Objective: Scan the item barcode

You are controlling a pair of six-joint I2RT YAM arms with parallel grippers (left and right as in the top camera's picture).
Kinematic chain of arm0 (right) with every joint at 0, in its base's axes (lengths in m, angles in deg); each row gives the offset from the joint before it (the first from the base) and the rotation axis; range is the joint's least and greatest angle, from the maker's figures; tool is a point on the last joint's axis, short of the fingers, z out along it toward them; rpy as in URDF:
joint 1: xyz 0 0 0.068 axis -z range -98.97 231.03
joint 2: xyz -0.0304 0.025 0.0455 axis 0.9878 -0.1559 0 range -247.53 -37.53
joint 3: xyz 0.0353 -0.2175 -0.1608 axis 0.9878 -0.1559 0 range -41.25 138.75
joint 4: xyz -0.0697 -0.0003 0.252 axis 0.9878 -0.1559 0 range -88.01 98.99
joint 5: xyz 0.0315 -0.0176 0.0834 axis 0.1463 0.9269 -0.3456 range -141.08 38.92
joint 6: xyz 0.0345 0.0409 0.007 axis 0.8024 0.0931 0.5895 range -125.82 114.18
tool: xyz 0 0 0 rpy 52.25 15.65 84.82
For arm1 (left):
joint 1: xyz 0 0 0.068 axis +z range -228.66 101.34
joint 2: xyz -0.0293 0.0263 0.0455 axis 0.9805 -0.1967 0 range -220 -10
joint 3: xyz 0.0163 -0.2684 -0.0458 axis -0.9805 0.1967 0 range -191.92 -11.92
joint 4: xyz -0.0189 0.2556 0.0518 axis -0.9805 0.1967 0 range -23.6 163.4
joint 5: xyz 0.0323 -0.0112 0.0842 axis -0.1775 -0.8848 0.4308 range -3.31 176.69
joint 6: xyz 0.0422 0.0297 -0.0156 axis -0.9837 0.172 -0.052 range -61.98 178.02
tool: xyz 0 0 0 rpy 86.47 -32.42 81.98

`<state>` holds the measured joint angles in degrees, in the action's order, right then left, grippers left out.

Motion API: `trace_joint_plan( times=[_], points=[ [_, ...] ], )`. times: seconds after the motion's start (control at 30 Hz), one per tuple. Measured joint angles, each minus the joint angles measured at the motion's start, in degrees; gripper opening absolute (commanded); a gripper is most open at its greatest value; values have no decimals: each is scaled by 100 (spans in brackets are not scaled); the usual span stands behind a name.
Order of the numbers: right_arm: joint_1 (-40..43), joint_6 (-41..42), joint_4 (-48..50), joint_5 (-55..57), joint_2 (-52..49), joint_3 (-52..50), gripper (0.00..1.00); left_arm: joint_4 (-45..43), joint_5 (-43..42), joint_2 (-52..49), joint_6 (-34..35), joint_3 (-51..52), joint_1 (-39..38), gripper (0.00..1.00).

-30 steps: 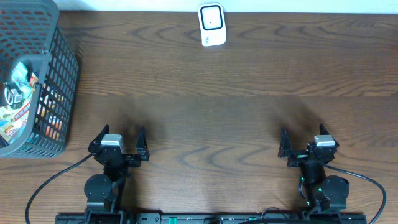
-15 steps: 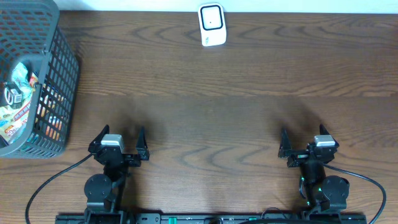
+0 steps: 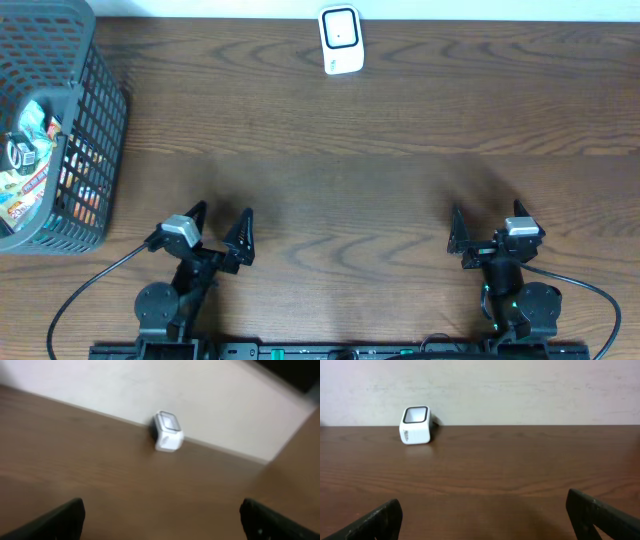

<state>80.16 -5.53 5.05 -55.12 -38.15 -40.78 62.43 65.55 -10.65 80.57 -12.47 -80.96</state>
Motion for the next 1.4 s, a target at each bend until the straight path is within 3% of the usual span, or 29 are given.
trace_joint_plan(
  times=[0.2, 0.4, 0.47, 0.63, 0.73, 0.93, 1.07, 1.27, 1.4],
  points=[
    [0, -2, 0, 0, -2, 0, 99, -2485, -549, -9, 1001, -96, 0, 98],
    [0, -2, 9, 2, -9, 0, 99, -2323, -667, -553, 1117, -1484, 0, 98],
    [0, -2, 15, 4, -11, 0, 99, -1753, -708, -1102, 824, -2406, 0, 98],
    [0, -15, 2, 4, -4, -4, 99, 1777, -632, -3351, -328, -5724, 57, 98],
    [0, -15, 9, 15, -11, -7, 99, 3069, -518, -4824, -1311, -7606, 76, 98],
    [0, -15, 13, 20, -7, -7, 99, 3893, 308, -6290, -2437, -9604, 341, 98],
    [0, -15, 7, 20, -2, -7, 99, 4782, 997, -7440, -2708, -11239, 1368, 98],
    [0, -15, 9, 22, -2, -7, 99, 5523, 1781, -8616, -2658, -11777, 2946, 98],
    [0, -15, 9, 22, -2, -7, 99, 5991, 1926, -9066, -2581, -11755, 3580, 98]
  ],
)
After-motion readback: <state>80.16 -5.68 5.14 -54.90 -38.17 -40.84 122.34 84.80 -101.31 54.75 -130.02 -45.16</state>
